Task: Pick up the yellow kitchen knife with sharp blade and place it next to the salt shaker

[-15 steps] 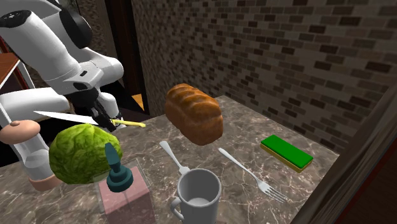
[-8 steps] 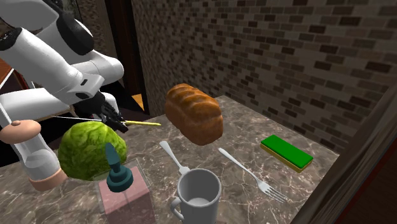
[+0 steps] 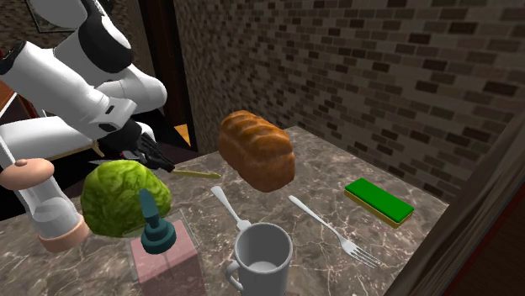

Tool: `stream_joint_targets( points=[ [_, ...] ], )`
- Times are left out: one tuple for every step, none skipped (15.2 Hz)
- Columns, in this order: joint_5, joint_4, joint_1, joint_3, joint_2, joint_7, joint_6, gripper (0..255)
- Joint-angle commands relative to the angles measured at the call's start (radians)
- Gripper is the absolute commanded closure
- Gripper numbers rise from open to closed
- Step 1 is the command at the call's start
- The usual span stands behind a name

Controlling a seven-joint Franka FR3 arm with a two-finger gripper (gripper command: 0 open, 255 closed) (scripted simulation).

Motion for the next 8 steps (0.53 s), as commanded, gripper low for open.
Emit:
stream_joint_targets(
  points=[
    [-0.279, -0.018, -0.045, 0.040, 0.022, -0.030, 0.004, 0],
    [-0.286, -0.019, -0.054, 0.046, 0.002, -0.020, -0.014, 0],
    [-0.293, -0.016, -0.059, 0.032, 0.019, -0.038, -0.009, 0],
    [-0.293, -0.024, -0.059, 0.035, 0.013, -0.037, -0.006, 0],
    [-0.307, -0.011, -0.072, 0.021, 0.019, -0.050, -0.020, 0],
    [-0.226, -0.012, -0.089, 0.099, 0.051, -0.070, 0.013, 0],
    [-0.213, 0.015, -0.124, 0.127, 0.041, -0.085, -0.032, 0],
    [-0.204, 0.044, -0.154, 0.149, 0.033, -0.097, -0.076, 0]
  ],
)
